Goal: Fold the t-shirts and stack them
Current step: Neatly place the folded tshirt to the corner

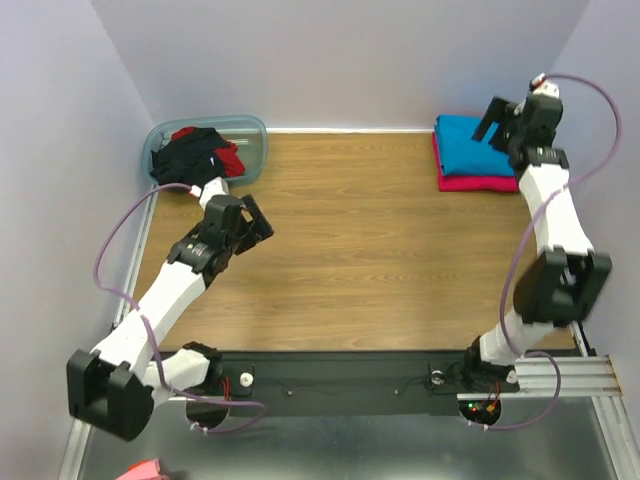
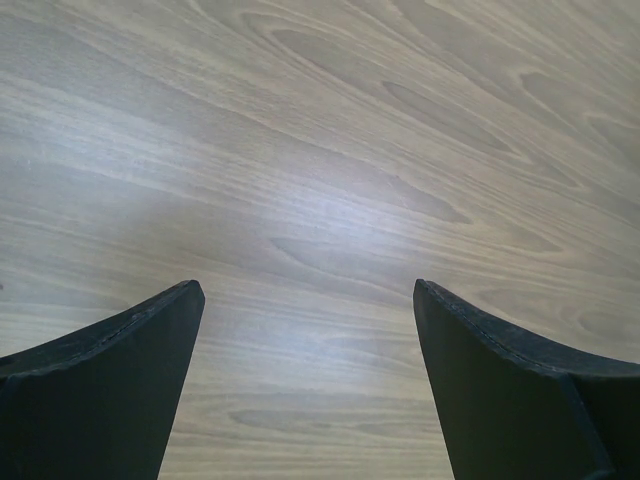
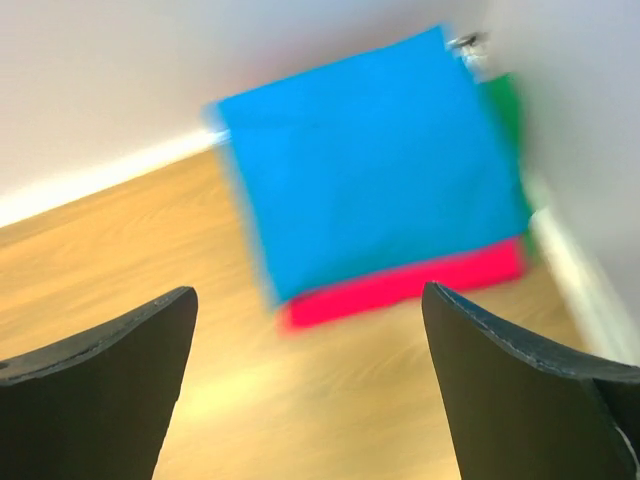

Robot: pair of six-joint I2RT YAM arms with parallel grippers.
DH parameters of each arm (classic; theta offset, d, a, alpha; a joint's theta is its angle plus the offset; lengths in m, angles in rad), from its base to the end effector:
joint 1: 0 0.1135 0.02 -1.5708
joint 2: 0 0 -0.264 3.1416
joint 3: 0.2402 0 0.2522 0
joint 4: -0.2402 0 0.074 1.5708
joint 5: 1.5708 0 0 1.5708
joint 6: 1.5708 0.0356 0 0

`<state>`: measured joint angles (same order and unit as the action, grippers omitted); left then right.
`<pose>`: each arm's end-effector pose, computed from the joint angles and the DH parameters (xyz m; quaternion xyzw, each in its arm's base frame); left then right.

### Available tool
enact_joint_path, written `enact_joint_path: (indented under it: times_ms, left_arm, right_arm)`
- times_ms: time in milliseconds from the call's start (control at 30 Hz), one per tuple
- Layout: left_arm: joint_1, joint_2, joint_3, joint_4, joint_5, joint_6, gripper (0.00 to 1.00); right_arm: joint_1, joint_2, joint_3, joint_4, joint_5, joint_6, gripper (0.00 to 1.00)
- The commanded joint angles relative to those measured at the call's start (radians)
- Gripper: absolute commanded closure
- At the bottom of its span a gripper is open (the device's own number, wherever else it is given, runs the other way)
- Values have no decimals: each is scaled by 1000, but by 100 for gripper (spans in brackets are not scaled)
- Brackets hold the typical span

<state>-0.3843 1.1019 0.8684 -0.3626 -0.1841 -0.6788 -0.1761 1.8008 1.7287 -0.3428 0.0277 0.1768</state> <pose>0.2278 -0.0851 0.2895 -0.1717 0.8640 -0.1663 0.4431 0.4223 -0.0762 0.3686 0.1545 0.8232 -0.0114 0.5463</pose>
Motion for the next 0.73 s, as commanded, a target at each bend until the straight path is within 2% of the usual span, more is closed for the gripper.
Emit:
enact_joint_path:
  times_ms: [0, 33, 100, 133, 233, 333, 367, 467, 600, 700]
  left_arm:
    - [5, -96, -60, -3, 37, -14, 2]
    - [5, -131, -80, 10, 43, -18, 2]
    - [5, -157, -95, 16, 57, -21, 2]
    - [5, -177, -107, 17, 64, -19, 2]
    - [7, -206, -115, -25, 72, -21, 2]
    - [5, -255, -152, -38, 64, -27, 2]
    - [5, -269, -163, -41, 60, -34, 2]
    - [5, -324, -180, -47, 57, -50, 2]
    - [5, -398, -178, -65, 23, -59, 2]
    - [7, -430, -190, -56, 17, -70, 2]
  right_arm:
    - [56, -276, -317, 22, -112, 182, 0]
    - [56, -393, -480, 34, -153, 222, 0]
    - [56, -496, -642, 39, -179, 245, 0]
    - [56, -614, -784, 39, -187, 259, 0]
    - [56, -829, -994, 37, -169, 283, 0]
    - [56, -1010, -1099, 39, -199, 300, 0]
    - [56, -1011, -1112, 39, -209, 294, 0]
    - [56, -1161, -1150, 37, -215, 309, 0]
    - [56, -1251, -1199, 39, -212, 319, 0]
    - [56, -1250, -1204, 37, -184, 328, 0]
